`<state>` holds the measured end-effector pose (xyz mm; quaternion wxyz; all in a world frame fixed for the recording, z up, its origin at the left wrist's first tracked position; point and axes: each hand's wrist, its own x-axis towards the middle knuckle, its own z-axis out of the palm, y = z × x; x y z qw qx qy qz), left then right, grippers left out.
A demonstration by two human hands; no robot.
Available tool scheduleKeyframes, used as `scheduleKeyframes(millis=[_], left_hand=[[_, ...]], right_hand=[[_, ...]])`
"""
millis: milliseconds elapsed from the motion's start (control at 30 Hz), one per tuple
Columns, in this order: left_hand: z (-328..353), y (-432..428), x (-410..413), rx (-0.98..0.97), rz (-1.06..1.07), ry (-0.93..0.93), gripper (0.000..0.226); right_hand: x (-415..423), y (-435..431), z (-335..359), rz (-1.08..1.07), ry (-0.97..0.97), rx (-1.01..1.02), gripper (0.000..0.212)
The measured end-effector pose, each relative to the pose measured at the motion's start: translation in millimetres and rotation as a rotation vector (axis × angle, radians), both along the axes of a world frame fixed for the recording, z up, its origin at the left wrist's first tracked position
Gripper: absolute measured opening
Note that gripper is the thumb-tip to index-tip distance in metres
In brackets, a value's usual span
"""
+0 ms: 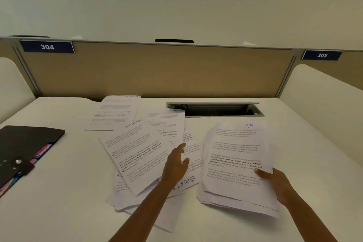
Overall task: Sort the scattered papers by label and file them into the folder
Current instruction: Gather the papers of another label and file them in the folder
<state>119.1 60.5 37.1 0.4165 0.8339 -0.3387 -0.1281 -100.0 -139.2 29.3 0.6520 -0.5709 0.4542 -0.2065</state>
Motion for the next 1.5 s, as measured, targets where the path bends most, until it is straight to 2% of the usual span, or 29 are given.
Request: scheduleKeyframes(millis=[67, 133, 233, 333, 433, 533, 600, 700, 767, 833, 867, 900, 933, 967, 1033, 1100, 1200, 1367, 1433, 1500], left_hand=[[-9.0, 16.6, 13.0, 0.146, 0.055, -0.187, 0.062], [-18.7, 32.2, 24.4, 0.432, 0.062, -0.352, 0.072], [-28.0, 50.1, 31.1, 0.67, 0.07, -0.401, 0.076], [-40.0, 65.0, 43.2, 0.583, 0.052, -0.516, 0.077], [-47.7, 78.1, 59.2, 0.452, 0.062, -0.625, 0.057], [-44.3, 91.8, 76.3, 0.402, 0.152, -0.709, 0.054], [-40.7, 104.8, 87.3, 0.5, 0.189, -0.682, 0.052], [-36.4, 122.6, 103.0, 0.766, 0.278, -0.551, 0.051], [-30.9, 128.7, 109.6, 0.879, 0.26, -0.448, 0.055], [-28.0, 130.0, 110.6, 0.763, 0.173, -0.313, 0.064], [-27.8, 130.5, 109.6, 0.632, 0.094, -0.268, 0.066], [-28.8, 130.4, 106.0, 0.481, 0.003, -0.303, 0.068], [-29.3, 127.8, 100.7, 0.35, -0.111, -0.398, 0.069], [-31.6, 123.3, 95.7, 0.302, -0.224, -0.533, 0.069], [-36.0, 111.3, 87.7, 0.352, -0.399, -0.719, 0.068], [-36.7, 96.1, 81.7, 0.382, -0.479, -0.852, 0.076], [-30.3, 78.7, 78.0, 0.447, -0.491, -0.991, 0.087], [-26.4, 60.8, 74.8, 0.401, -0.477, -1.112, 0.048], [-20.4, 53.3, 77.7, 0.4, -0.386, -1.109, 0.037], [-9.5, 45.2, 81.7, 0.32, -0.219, -1.03, 0.029]], right_hand=[[-1.5, -1.9, 2.4, -0.045, 0.023, -0.021, 0.026], [-2.7, -3.9, 0.7, -0.062, 0.035, -0.01, 0.025], [-3.0, -7.1, -7.2, -0.053, 0.07, 0.034, 0.032], [-1.4, -5.5, -10.5, -0.065, 0.08, 0.035, 0.034], [1.9, -5.0, -10.5, -0.088, 0.096, -0.017, 0.032], [2.6, -4.1, -8.7, -0.107, 0.113, -0.049, 0.036], [2.0, -4.1, -5.8, -0.118, 0.102, -0.059, 0.036], [3.8, -6.3, -2.4, -0.128, 0.103, -0.092, 0.036], [6.7, -6.6, 0.0, -0.138, 0.109, -0.108, 0.036], [10.3, -5.7, 1.5, -0.138, 0.104, -0.121, 0.036], [12.0, -4.6, 2.2, -0.137, 0.101, -0.123, 0.036], [13.8, -3.3, 2.9, -0.135, 0.099, -0.126, 0.036], [15.4, -1.9, 3.5, -0.134, 0.091, -0.124, 0.036], [16.4, -0.5, 3.9, -0.129, 0.083, -0.121, 0.036], [18.4, 2.5, 5.1, -0.121, 0.061, -0.112, 0.036], [18.9, 4.0, 6.2, -0.116, 0.045, -0.107, 0.036], [17.7, 4.4, 8.5, -0.126, 0.03, -0.101, 0.036], [12.2, 1.8, 16.8, -0.168, -0.018, -0.096, 0.036], [9.0, 0.5, 21.0, -0.195, -0.047, -0.088, 0.037], [5.4, -0.8, 25.6, -0.224, -0.093, -0.077, 0.037]])
